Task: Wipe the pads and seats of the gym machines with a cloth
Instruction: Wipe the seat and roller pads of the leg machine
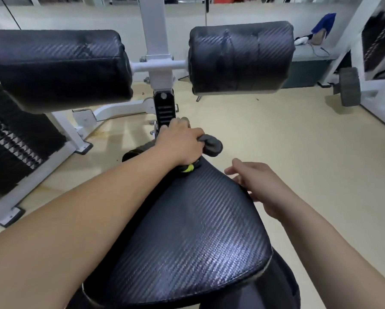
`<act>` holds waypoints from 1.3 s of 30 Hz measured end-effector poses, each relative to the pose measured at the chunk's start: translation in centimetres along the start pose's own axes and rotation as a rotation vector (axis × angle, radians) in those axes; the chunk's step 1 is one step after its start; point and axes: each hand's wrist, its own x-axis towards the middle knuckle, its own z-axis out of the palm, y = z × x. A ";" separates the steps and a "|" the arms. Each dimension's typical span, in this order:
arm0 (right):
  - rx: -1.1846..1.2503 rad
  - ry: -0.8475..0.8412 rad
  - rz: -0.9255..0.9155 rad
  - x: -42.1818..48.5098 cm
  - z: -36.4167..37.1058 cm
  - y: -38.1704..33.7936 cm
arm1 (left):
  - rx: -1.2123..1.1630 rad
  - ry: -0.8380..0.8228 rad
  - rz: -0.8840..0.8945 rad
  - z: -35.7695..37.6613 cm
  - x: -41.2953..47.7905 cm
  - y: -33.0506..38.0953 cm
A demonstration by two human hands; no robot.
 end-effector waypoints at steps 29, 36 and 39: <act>-0.201 0.207 0.568 -16.6 4.6 -7.9 | -0.043 -0.147 0.527 -5.5 -27.9 -4.6; -0.689 -0.010 0.361 -13.2 4.1 -6.5 | -0.321 -0.102 -0.228 -4.5 -18.4 -4.9; -0.760 -0.056 0.366 -12.4 3.6 -5.8 | -0.211 -0.117 -0.261 -2.4 -19.0 -2.6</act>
